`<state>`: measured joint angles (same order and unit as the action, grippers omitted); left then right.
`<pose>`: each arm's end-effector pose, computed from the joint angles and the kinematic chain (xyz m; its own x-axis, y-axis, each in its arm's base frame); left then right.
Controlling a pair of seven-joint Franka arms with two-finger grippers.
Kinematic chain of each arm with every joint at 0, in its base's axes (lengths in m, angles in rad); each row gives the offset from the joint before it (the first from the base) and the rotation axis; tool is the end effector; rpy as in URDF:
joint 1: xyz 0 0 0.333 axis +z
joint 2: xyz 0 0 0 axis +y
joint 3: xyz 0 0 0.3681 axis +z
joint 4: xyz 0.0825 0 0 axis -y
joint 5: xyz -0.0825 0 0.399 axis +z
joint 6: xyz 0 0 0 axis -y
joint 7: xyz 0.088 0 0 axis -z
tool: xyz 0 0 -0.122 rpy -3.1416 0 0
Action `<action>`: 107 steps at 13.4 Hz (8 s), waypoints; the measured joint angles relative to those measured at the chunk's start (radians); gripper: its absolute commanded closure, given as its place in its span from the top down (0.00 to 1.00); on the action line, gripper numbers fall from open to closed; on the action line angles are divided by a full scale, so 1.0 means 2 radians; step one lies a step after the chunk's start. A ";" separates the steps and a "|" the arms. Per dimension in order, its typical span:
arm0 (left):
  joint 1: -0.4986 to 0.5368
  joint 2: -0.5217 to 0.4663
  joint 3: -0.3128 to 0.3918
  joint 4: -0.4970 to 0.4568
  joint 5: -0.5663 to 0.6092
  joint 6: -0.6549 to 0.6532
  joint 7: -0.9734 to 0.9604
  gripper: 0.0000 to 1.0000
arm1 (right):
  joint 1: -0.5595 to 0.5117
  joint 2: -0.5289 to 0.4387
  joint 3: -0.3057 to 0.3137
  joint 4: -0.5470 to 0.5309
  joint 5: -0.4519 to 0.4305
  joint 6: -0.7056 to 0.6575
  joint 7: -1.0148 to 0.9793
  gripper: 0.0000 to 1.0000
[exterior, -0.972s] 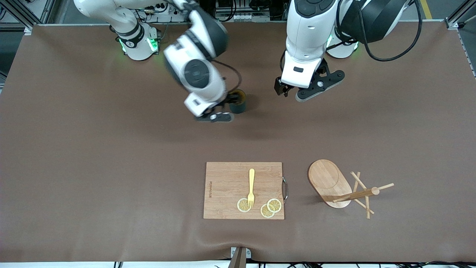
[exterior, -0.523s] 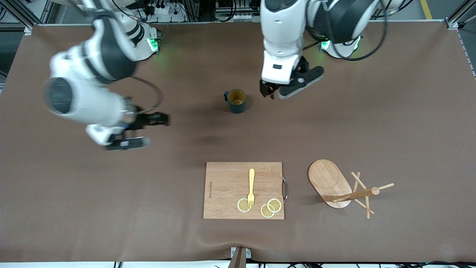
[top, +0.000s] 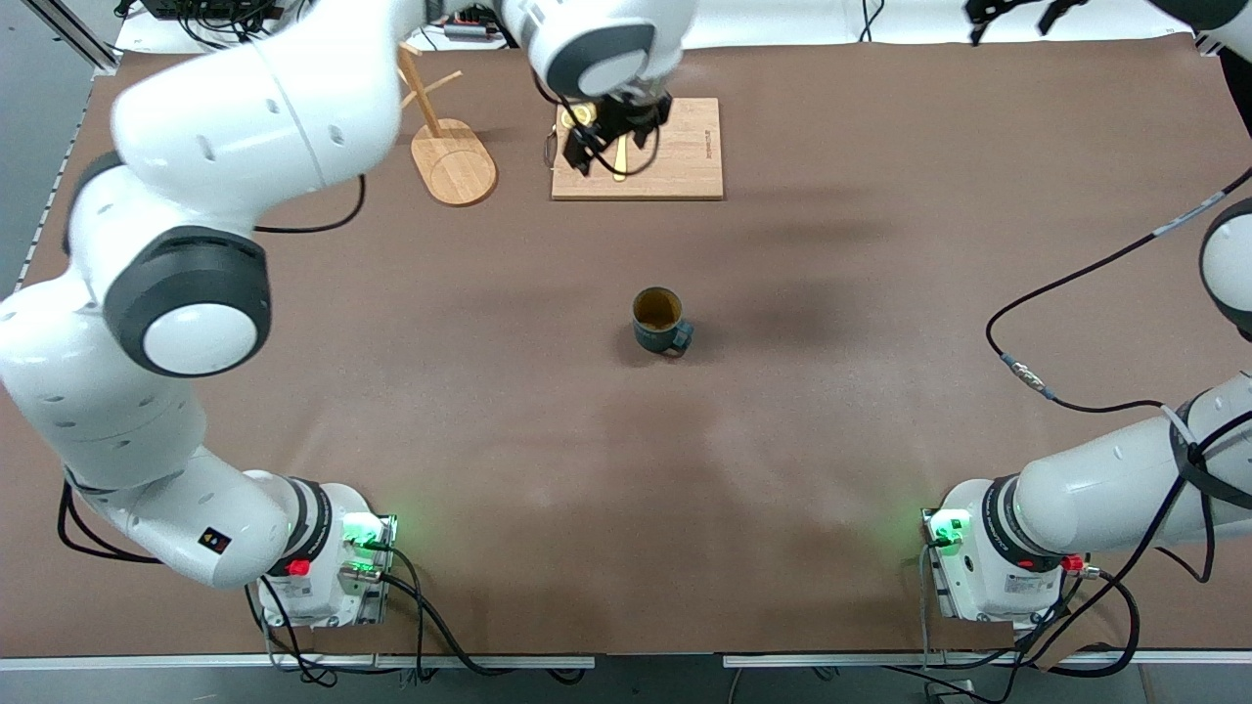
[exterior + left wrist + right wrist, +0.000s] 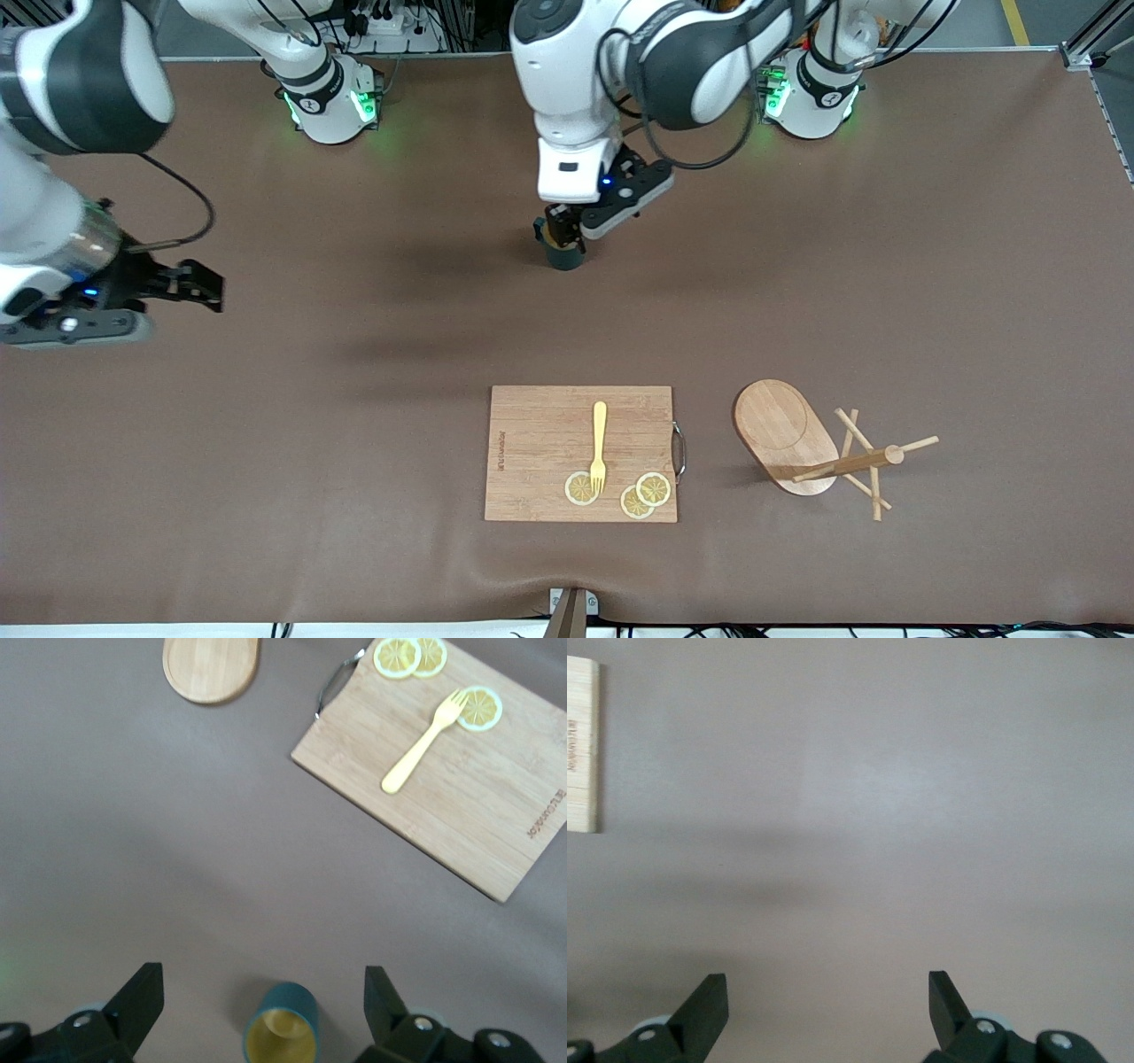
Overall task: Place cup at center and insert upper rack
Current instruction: 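Set the teal mug down mid-table and open the right gripper, then lower the left gripper over the mug and grasp its handle, then lift the teal mug with the left gripper toward the wooden stand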
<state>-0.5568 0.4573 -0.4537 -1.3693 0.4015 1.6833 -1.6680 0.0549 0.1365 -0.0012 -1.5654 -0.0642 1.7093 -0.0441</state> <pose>0.4645 -0.5407 0.4983 0.7992 0.5649 0.2053 0.5890 -0.8040 -0.0808 0.6266 0.0267 0.5950 0.9943 0.1064 0.0043 0.1059 -0.9923 0.0640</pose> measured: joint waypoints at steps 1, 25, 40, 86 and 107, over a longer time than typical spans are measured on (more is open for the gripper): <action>-0.013 0.012 0.000 0.004 0.011 0.001 -0.025 1.00 | -0.014 -0.003 -0.001 0.000 0.000 0.001 -0.009 1.00; -0.344 0.164 0.241 0.052 0.040 0.008 -0.354 1.00 | -0.048 -0.054 -0.032 -0.005 0.067 -0.029 -0.068 1.00; -0.408 0.224 0.286 0.065 0.040 0.007 -0.404 1.00 | -0.038 -0.047 -0.029 0.019 0.028 -0.044 -0.040 1.00; -0.369 0.163 0.303 0.091 -0.016 0.047 -0.396 0.00 | -0.020 -0.042 -0.036 0.035 0.050 -0.114 0.001 1.00; -0.108 -0.078 0.308 0.074 -0.301 -0.006 -0.024 0.00 | -0.021 -0.042 -0.037 0.037 0.050 -0.115 0.001 1.00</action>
<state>-0.7729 0.3009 0.1630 -1.2203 -0.2008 1.6714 -1.7154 0.0123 0.0523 -0.0749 -1.4923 0.0358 1.4787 -0.0429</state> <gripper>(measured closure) 0.789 0.000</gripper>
